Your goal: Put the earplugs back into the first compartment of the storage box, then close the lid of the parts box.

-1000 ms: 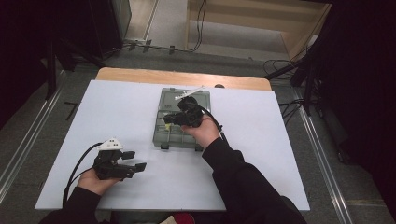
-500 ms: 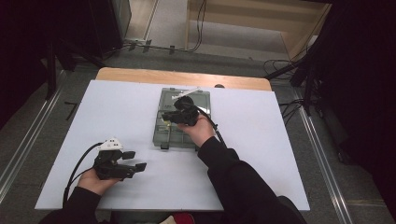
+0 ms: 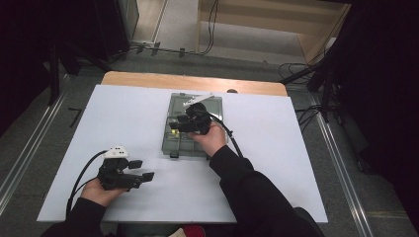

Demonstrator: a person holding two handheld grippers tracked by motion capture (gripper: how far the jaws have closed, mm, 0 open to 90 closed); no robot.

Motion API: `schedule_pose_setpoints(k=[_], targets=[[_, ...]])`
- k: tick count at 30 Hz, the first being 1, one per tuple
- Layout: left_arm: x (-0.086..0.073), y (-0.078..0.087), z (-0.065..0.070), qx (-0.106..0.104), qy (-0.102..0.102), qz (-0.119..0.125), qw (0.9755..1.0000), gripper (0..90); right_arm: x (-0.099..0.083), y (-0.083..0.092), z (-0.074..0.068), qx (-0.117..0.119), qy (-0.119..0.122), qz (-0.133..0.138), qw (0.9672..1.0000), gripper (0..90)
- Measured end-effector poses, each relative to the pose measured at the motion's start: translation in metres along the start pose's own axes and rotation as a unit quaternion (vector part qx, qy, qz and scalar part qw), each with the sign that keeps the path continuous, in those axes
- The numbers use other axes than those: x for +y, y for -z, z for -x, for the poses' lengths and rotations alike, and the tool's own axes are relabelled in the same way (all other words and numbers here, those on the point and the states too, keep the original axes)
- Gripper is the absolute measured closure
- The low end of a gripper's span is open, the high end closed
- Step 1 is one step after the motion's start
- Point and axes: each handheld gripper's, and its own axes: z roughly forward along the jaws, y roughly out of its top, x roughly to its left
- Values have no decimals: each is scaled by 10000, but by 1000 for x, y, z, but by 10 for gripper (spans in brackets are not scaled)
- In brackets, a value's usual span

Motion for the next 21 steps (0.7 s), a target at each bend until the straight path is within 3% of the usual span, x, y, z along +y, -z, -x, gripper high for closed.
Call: schedule_pose_setpoints(k=[4,9,21], targets=[[2,3,-2,11,121,102,9999,282,-3,7,2,202,-84,-35,9998,429],[5,0,-1,48,84,59,9999,280,-9,14,1,262,-102,6,9996,402],[15,-4,1,-13,-71,257,9996,247,-19,36,6,359,-141,184,9991,359]])
